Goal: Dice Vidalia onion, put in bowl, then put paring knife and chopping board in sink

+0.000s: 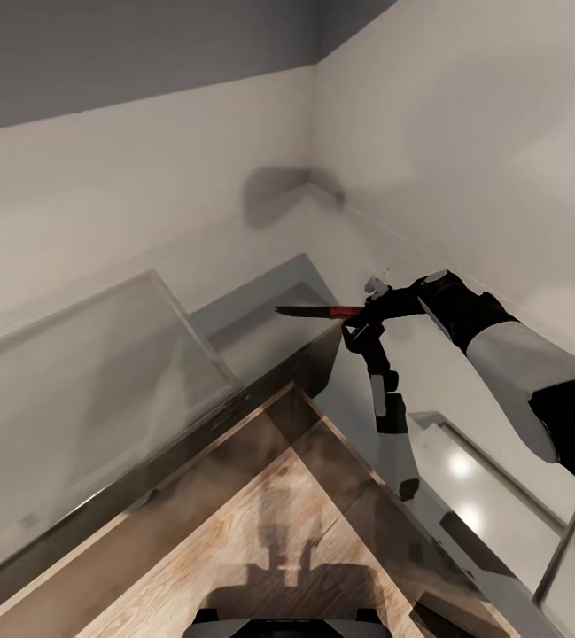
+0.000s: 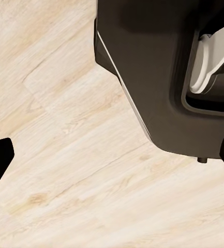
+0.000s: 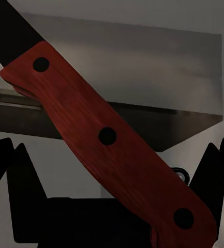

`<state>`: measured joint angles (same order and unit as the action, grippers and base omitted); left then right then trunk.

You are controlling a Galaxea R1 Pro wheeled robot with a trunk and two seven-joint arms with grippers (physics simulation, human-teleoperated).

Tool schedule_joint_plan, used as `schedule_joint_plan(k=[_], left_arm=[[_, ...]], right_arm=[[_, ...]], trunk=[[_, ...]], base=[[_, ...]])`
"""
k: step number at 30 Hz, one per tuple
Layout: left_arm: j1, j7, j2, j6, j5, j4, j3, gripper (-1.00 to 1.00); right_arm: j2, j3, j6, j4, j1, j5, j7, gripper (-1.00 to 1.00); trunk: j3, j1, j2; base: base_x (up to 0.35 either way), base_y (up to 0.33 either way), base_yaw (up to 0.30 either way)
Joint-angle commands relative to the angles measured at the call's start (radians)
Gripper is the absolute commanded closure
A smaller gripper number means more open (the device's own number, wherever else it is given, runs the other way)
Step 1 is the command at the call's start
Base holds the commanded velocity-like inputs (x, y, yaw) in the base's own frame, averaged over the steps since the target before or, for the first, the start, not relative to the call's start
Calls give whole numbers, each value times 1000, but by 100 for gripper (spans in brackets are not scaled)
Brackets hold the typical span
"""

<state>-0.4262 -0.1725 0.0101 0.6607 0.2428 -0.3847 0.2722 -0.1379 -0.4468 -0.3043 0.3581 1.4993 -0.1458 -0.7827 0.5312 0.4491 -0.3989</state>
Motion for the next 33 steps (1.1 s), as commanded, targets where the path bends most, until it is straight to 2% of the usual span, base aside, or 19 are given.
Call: schedule_joint_plan(k=[1,8,9,33], left_arm=[[0,-5,-1,2,9,-2,9,-100],[0,-5,-1,2,9,-2,9,-100],[0,-5,-1,2,9,-2,9,-100],[0,-5,-1,2,10,-2,9,-100]], right_arm=[[0,-4,-10,1,-1,-11,-6,-100],[-1,-4,-9,1,-1,-11,-5,-100],[-1,-4,-9,1,-1,-11,-4,100],[0,-4,-13,2,-1,-14,3,100]], trunk=[[2,1,-1],[2,1,-1],[2,1,-1],[1,1,-1]], base=[[0,0,0],[0,0,0],[0,0,0],[0,0,0]])
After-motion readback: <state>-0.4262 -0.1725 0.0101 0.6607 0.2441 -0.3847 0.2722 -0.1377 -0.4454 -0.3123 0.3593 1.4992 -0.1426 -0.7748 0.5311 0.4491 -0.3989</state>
